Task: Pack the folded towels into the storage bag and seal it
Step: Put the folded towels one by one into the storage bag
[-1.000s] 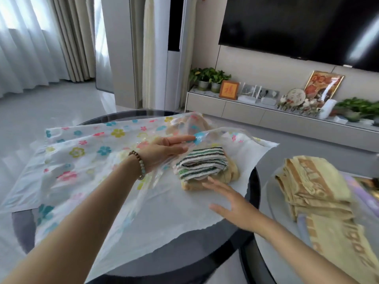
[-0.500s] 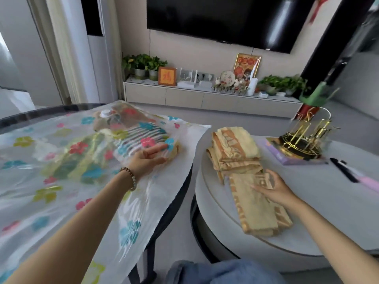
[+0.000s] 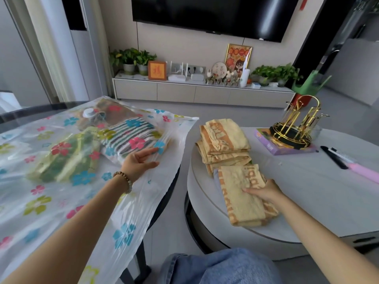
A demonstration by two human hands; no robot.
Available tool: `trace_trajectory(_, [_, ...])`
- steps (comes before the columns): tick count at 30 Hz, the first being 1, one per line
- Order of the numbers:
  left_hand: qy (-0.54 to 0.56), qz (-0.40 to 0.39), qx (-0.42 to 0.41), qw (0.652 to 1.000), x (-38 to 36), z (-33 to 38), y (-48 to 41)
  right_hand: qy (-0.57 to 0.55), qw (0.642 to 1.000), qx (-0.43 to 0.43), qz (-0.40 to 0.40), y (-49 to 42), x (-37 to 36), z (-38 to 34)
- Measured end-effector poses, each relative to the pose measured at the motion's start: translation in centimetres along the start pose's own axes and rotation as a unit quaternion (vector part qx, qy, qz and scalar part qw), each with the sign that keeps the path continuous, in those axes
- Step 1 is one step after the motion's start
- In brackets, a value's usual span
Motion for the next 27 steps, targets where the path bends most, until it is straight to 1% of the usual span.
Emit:
trace_trajectory(2, [-0.008, 0.005, -0.001, 1.000, 0.1, -0.1, -0.1, -0.030, 0.999, 0.009, 0.004, -0.4, 0.1, 0.0])
trace_trajectory(4, [-0.009, 0.006, 0.002, 1.000, 0.1, -0.2, 0.0, -0.079, 0.996, 0.035, -0.006, -0.2, 0.3, -0.7])
trace_trajectory(8, [-0.008, -0.003, -0.007, 1.000, 0.1, 0.2, 0.0, -0.153, 0.982, 0.084, -0.069, 1.1, 0.5, -2.4])
trace_trajectory(10, [0.001, -0.016, -0.006, 1.000, 0.3, 0.3, -0.2, -0.195, 0.969, 0.096, -0.114, 2.2, 0.6, -3.5])
trace_trajectory(12, [0.021, -0.031, 0.004, 0.999, 0.7, 0.7, -0.2, -0.232, 0.956, 0.112, -0.140, 3.6, 0.9, -5.2])
trace_trajectory(16, [0.100, -0.051, 0.008, 0.994, 3.1, 3.1, 0.8, -0.289, 0.921, 0.162, -0.204, 7.6, 0.2, -10.3])
trace_trajectory(18, [0.119, -0.069, 0.009, 0.990, 4.7, 4.7, 1.8, -0.304, 0.903, 0.177, -0.248, 9.4, -1.4, -12.9])
trace_trajectory(21, [0.119, -0.086, 0.005, 0.989, 8.2, 6.9, 4.0, -0.345, 0.859, 0.206, -0.318, 12.3, -4.9, -17.4])
trace_trajectory(23, [0.097, -0.069, -0.006, 0.993, 11.6, 8.3, 5.4, -0.356, 0.834, 0.215, -0.363, 14.4, -8.0, -20.5])
trace_trajectory(27, [0.087, -0.033, -0.011, 0.996, 17.7, 11.2, 8.3, -0.345, 0.808, 0.217, -0.426, 18.1, -14.3, -25.9])
Point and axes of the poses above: each hand's wrist, its own y-axis away from the middle knuckle, its own x-axis out of the back of the hand, z = x × y, the point moved 9 cm from there along -y, towards the middle knuckle, and after that the axes turned 12 degrees about y, right-handed, at the moved point
